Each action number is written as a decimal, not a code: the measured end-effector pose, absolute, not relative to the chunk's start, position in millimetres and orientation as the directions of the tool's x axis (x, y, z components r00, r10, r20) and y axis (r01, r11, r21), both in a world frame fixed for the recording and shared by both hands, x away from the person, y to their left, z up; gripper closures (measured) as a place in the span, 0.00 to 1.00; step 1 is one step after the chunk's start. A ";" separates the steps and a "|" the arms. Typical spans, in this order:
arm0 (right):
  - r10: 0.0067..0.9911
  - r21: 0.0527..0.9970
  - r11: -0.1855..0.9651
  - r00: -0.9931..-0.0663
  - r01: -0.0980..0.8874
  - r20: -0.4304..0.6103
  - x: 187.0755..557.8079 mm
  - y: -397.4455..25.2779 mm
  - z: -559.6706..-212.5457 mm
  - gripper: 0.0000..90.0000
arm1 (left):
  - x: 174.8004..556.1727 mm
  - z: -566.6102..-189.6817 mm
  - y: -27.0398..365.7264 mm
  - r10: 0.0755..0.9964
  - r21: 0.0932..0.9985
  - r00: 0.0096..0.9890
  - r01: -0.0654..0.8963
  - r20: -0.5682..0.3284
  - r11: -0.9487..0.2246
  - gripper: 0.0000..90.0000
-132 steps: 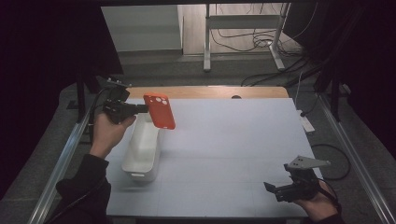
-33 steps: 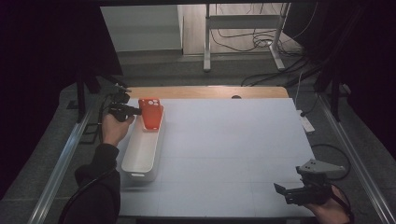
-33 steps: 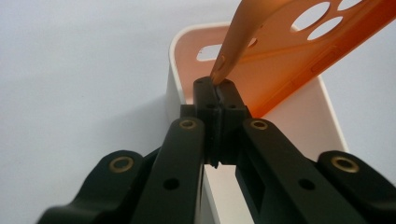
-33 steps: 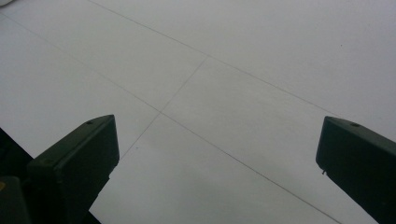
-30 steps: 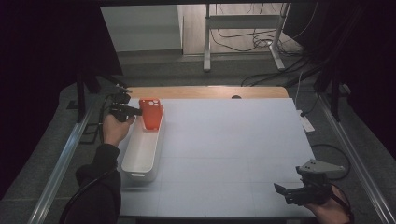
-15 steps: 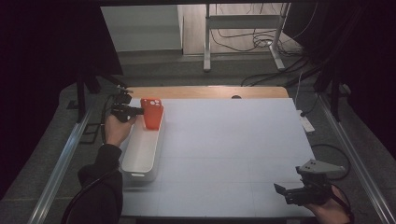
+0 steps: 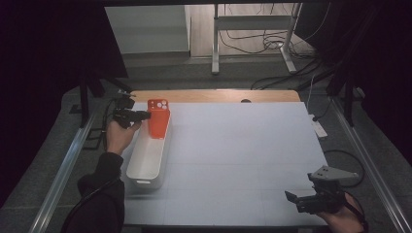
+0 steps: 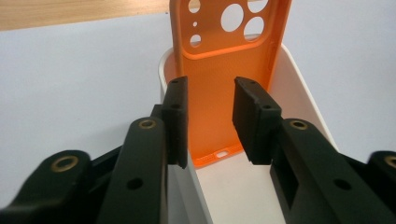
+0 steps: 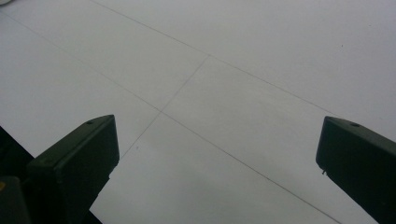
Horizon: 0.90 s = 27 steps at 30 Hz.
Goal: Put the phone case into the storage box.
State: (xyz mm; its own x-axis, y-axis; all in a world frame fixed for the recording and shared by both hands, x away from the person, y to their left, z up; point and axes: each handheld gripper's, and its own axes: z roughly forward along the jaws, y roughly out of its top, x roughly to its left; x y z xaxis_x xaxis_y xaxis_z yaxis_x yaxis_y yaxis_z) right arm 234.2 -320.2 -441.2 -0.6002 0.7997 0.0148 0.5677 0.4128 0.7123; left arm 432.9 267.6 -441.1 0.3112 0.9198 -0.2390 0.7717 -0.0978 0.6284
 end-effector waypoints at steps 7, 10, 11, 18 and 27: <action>0.799 0.711 0.415 -0.601 0.568 0.014 234.3 -320.1 -441.3 0.00 | 429.7 -440.6 265.8 0.916 0.640 0.327 0.761 -0.235 -0.107 0.65; 0.798 0.711 0.416 -0.602 0.567 0.013 234.2 -320.0 -441.3 0.00 | 427.9 -439.8 265.1 0.914 0.647 0.335 0.754 -0.230 -0.114 0.61; 0.798 0.711 0.416 -0.602 0.567 0.013 234.2 -320.0 -441.3 0.00 | 427.1 -439.5 264.9 0.913 0.648 0.338 0.753 -0.228 -0.117 0.59; 0.797 0.710 0.418 -0.603 0.566 0.011 234.4 -319.7 -441.5 0.00 | 424.4 -437.6 263.8 0.906 0.655 0.355 0.745 -0.230 -0.126 0.51; 0.798 0.710 0.418 -0.603 0.567 0.013 234.5 -319.8 -441.6 0.00 | 420.7 -433.6 259.4 0.899 0.668 0.375 0.732 -0.226 -0.137 0.40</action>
State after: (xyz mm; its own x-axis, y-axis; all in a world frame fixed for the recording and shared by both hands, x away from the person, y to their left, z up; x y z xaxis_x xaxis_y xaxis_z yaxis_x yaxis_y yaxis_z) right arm 234.5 -319.8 -441.6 -0.6032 0.7975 0.0125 0.5669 0.4176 0.7101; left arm 420.7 259.4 -433.6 0.3754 0.8988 -0.2263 0.7317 -0.1375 0.6676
